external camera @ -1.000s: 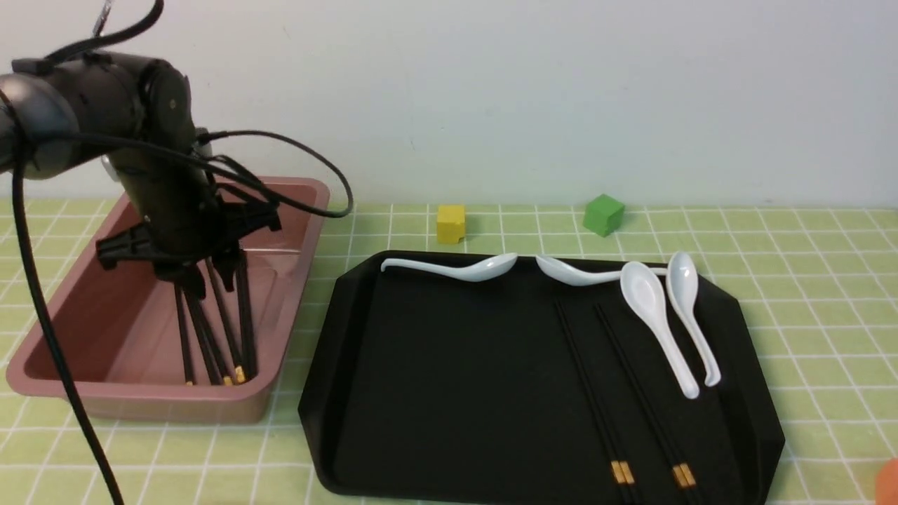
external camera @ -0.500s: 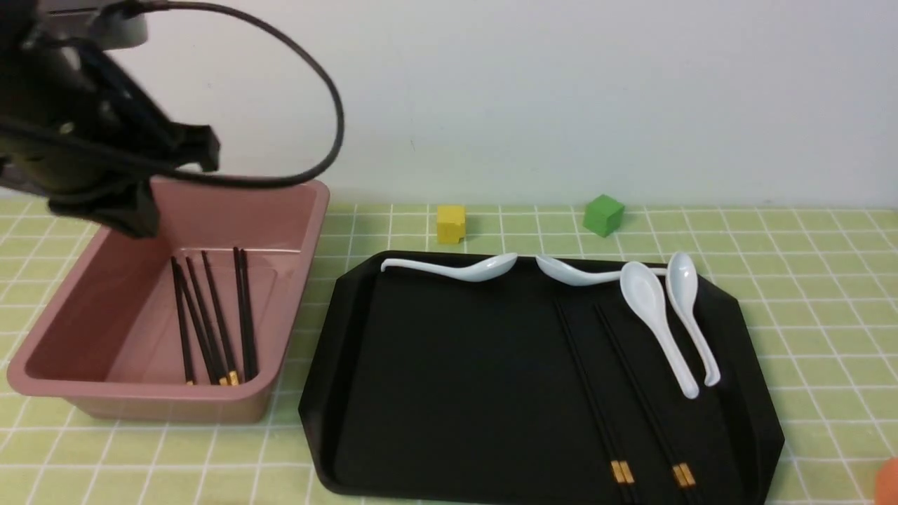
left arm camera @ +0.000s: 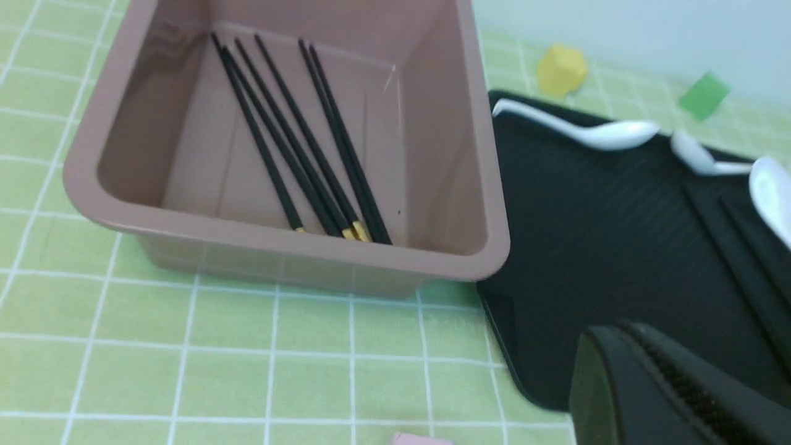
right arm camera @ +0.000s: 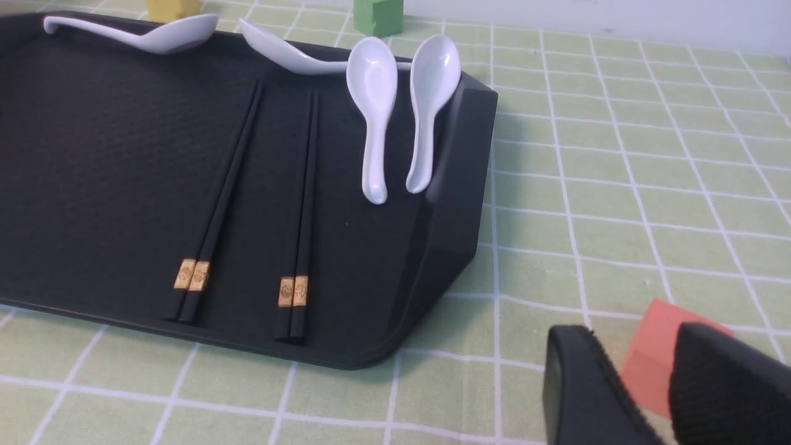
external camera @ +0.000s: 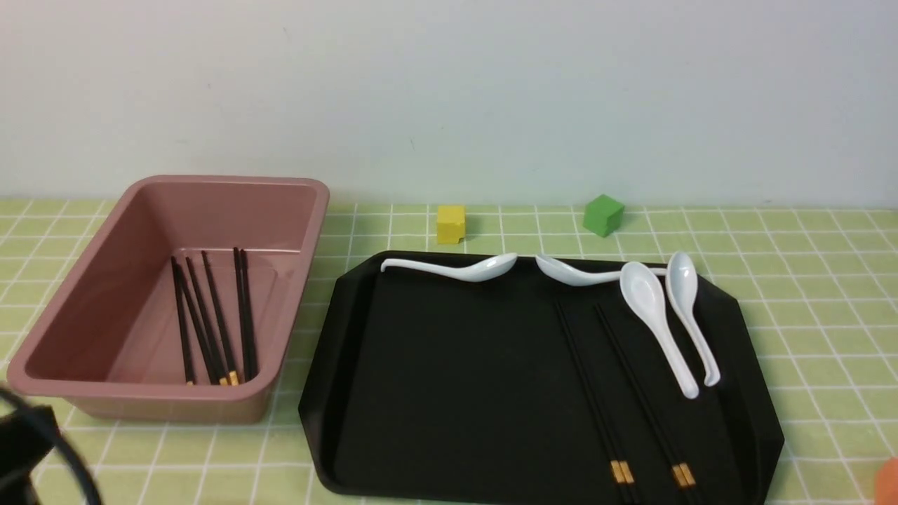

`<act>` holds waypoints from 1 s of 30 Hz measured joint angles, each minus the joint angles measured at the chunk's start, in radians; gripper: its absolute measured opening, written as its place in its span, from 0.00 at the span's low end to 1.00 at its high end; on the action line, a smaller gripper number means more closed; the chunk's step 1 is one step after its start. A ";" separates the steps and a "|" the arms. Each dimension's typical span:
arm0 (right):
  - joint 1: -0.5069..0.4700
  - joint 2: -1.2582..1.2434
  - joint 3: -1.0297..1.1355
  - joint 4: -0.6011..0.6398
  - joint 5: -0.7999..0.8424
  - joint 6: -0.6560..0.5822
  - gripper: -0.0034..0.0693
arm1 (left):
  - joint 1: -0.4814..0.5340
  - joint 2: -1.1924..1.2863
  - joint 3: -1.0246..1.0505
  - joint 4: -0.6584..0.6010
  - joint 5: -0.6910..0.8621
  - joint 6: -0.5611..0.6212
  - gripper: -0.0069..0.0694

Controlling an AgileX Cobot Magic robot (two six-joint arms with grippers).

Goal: On green tablecloth take chopsticks from black tray and put them in box.

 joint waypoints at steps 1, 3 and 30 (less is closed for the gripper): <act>0.000 0.000 0.000 0.000 0.000 0.000 0.38 | 0.000 -0.010 0.007 -0.001 -0.003 0.000 0.07; 0.000 0.000 0.000 0.000 0.000 0.000 0.38 | 0.000 -0.098 0.057 -0.002 -0.038 -0.001 0.07; 0.000 0.000 0.000 0.000 0.000 0.000 0.38 | 0.001 -0.249 0.142 -0.005 -0.142 -0.001 0.07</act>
